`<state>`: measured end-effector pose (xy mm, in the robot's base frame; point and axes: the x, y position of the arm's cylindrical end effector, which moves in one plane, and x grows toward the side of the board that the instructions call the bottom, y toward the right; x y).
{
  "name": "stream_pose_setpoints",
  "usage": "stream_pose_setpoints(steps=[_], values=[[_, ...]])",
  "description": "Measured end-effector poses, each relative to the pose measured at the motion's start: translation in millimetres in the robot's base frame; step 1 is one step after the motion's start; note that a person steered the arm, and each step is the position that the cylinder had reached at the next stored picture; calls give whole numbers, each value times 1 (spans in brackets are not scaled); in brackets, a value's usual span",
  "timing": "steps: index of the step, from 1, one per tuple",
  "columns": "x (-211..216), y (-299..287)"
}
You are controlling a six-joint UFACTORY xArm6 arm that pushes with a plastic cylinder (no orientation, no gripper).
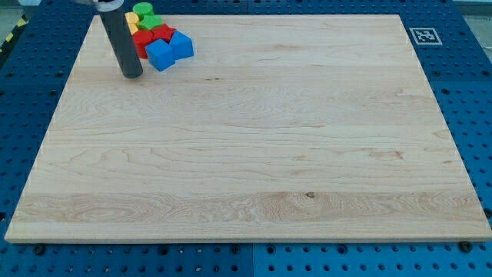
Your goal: Push the blue cube to the bottom right of blue triangle
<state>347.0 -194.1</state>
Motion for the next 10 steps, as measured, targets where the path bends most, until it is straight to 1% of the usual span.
stream_pose_setpoints(steps=[1,2,3,5,6,7,8,10], values=[[-6,0],[-22,3],[-24,21],[-24,87],[-24,96],[-24,95],[-30,81],[-60,82]])
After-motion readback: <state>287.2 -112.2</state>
